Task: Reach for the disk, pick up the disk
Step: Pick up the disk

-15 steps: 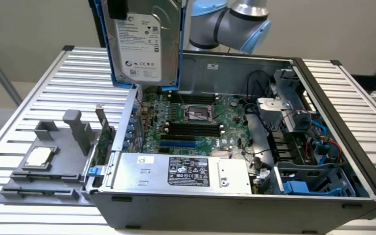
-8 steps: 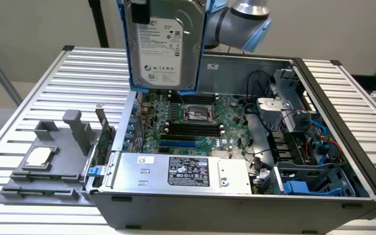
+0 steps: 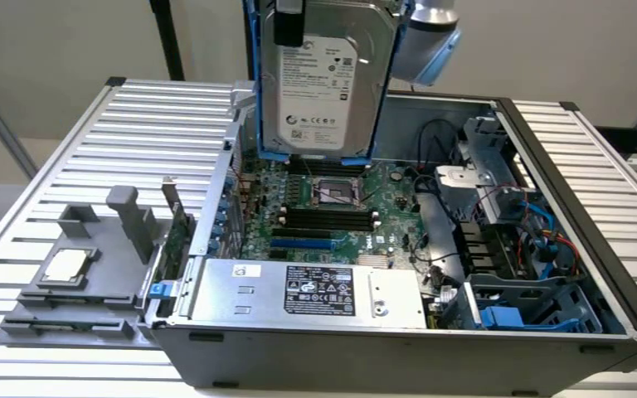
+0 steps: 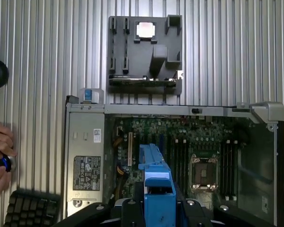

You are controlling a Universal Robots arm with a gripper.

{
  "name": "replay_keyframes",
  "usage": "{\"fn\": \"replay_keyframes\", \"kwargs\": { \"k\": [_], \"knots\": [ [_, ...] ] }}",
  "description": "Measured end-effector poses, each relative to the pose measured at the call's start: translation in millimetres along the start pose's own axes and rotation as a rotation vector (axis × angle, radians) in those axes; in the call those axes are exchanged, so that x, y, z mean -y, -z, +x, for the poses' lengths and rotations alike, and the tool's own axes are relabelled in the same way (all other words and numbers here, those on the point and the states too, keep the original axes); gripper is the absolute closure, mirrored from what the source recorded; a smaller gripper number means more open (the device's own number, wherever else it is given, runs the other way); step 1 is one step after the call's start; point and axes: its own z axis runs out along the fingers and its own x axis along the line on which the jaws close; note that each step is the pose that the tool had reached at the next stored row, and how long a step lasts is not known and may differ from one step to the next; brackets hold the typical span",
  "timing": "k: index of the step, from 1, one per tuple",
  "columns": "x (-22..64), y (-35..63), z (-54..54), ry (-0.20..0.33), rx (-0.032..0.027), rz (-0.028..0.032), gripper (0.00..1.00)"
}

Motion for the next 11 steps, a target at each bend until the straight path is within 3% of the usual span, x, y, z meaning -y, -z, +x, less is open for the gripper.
{"fn": "replay_keyframes", "kwargs": {
  "k": [11],
  "knots": [
    [50.3, 1.5, 6.6, 0.000, 0.0099, 0.0000, 0.67]
  ]
}}
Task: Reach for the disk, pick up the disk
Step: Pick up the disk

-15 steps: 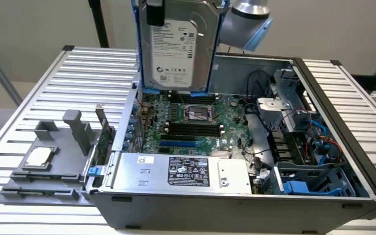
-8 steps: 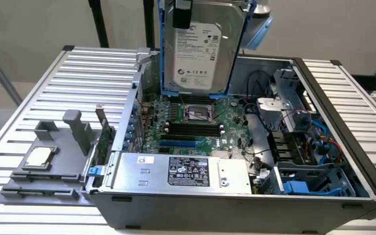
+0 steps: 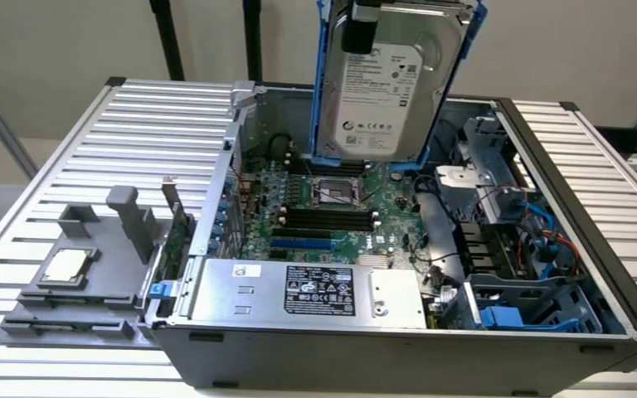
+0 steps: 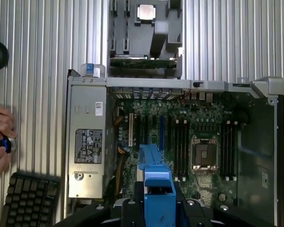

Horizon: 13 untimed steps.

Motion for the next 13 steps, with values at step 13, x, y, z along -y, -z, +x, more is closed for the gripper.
{"fn": "replay_keyframes", "kwargs": {
  "k": [13],
  "knots": [
    [59.0, 1.8, 7.4, 0.000, 0.0131, -0.0001, 0.67]
  ]
}}
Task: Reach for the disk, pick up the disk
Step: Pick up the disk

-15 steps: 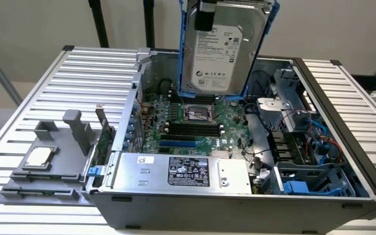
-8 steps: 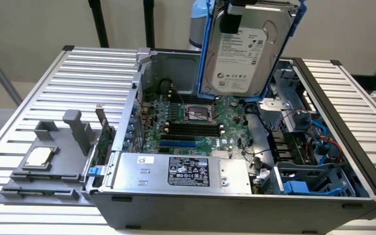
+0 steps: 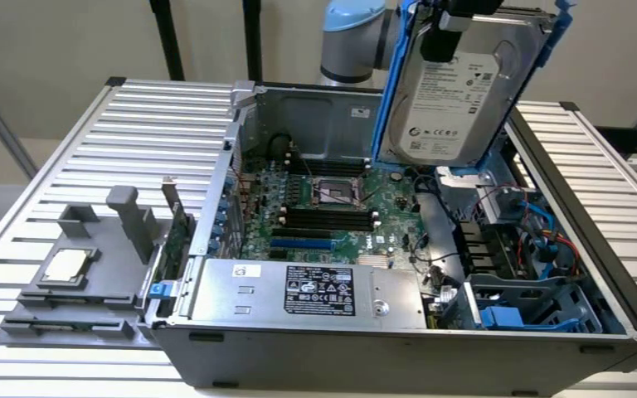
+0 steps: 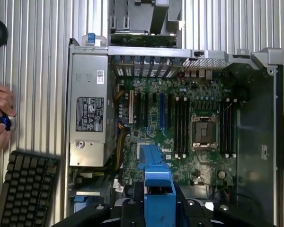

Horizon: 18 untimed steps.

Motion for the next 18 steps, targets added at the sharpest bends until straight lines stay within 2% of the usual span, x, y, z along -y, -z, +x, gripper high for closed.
{"fn": "replay_keyframes", "kwargs": {
  "k": [7, 18],
  "knots": [
    [30.8, 1.0, 7.2, 0.000, 0.0076, -0.0001, 0.67],
    [55.6, 2.7, 30.6, 0.000, 0.0084, -0.0001, 0.67]
  ]
}}
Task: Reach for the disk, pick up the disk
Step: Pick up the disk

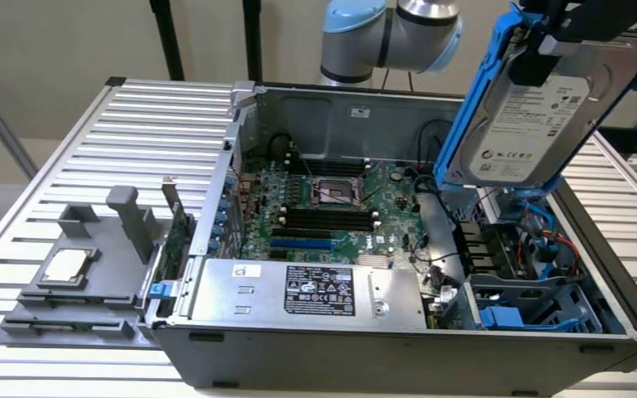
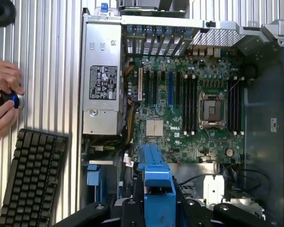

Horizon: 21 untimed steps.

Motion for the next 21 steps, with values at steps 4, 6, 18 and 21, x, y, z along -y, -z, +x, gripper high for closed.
{"fn": "replay_keyframes", "kwargs": {
  "k": [4, 6, 18, 21],
  "knots": [
    [8.2, 0.6, 10.7, 0.000, 0.0002, 0.0000, 0.67],
    [11.7, 0.8, 15.9, 0.000, 0.0002, 0.0000, 0.67],
    [33.8, -1.7, 47.8, 0.000, 0.0004, 0.0000, 0.67],
    [39.9, -4.2, 55.0, 0.000, 0.0004, 0.0000, 0.67]
  ]
}}
